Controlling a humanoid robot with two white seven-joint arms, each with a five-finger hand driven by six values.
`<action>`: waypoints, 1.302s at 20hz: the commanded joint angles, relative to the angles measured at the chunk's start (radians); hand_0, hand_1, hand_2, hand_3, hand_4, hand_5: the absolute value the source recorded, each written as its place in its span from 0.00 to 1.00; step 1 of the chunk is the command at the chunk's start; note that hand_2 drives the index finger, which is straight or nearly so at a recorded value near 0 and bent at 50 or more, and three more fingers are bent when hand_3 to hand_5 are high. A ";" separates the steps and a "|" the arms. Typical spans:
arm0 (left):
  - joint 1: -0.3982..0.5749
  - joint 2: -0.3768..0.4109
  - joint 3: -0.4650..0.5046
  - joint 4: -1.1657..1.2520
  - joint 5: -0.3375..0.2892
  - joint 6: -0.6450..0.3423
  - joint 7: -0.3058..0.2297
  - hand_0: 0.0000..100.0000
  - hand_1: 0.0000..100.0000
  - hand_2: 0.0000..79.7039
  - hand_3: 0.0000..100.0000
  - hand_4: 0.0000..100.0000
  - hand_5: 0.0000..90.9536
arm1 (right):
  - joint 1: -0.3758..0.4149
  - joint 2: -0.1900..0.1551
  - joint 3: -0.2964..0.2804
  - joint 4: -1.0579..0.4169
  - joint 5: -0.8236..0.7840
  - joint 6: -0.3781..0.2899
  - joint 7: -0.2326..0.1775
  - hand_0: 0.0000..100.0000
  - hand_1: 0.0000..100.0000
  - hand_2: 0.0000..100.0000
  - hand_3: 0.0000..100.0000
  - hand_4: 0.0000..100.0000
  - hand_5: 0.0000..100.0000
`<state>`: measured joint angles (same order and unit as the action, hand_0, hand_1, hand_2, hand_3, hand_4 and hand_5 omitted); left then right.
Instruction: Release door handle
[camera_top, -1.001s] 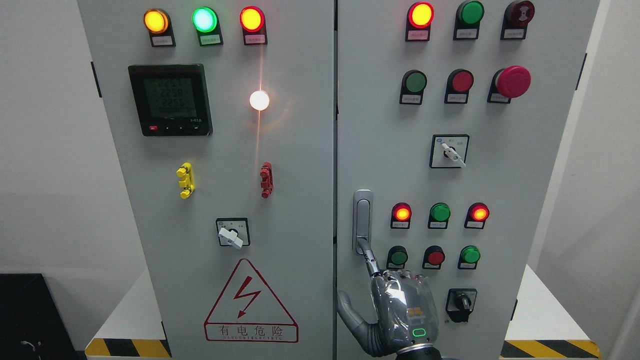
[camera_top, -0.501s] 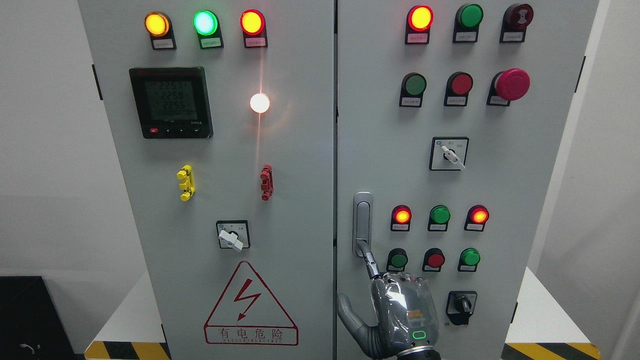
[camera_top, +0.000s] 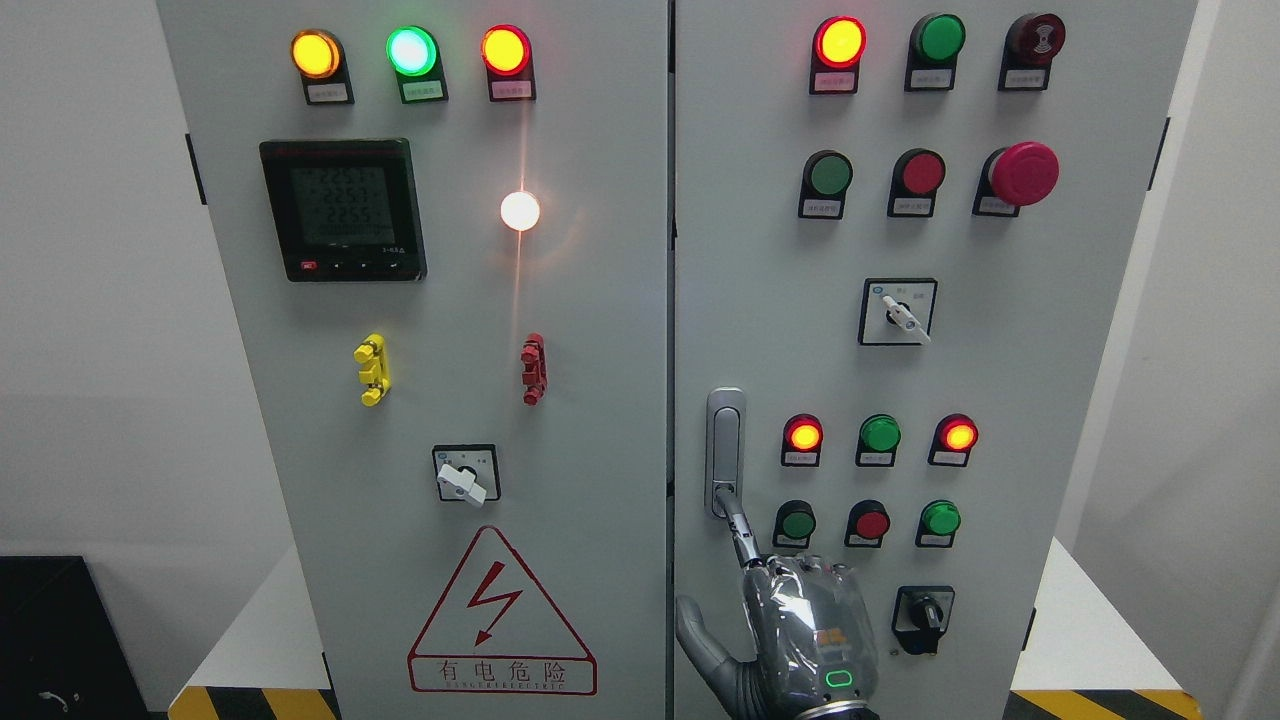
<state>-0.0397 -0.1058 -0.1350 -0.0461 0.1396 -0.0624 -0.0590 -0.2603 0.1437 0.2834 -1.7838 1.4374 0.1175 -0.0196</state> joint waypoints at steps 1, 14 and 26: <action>0.000 0.000 0.000 0.000 0.000 -0.001 -0.001 0.12 0.56 0.00 0.00 0.00 0.00 | 0.004 0.001 0.000 0.000 0.000 0.001 0.006 0.48 0.17 0.00 0.95 0.96 1.00; 0.000 0.000 0.000 0.000 0.000 -0.001 -0.001 0.12 0.56 0.00 0.00 0.00 0.00 | 0.009 0.001 0.002 -0.002 0.000 0.001 0.024 0.49 0.17 0.00 0.96 0.97 1.00; 0.000 0.000 0.000 0.000 0.000 -0.001 -0.001 0.12 0.56 0.00 0.00 0.00 0.00 | 0.026 0.001 -0.001 -0.005 0.005 0.001 0.024 0.48 0.17 0.00 0.96 0.97 1.00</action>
<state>-0.0399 -0.1058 -0.1350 -0.0460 0.1396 -0.0624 -0.0590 -0.2412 0.1446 0.2839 -1.7864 1.4389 0.1175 0.0115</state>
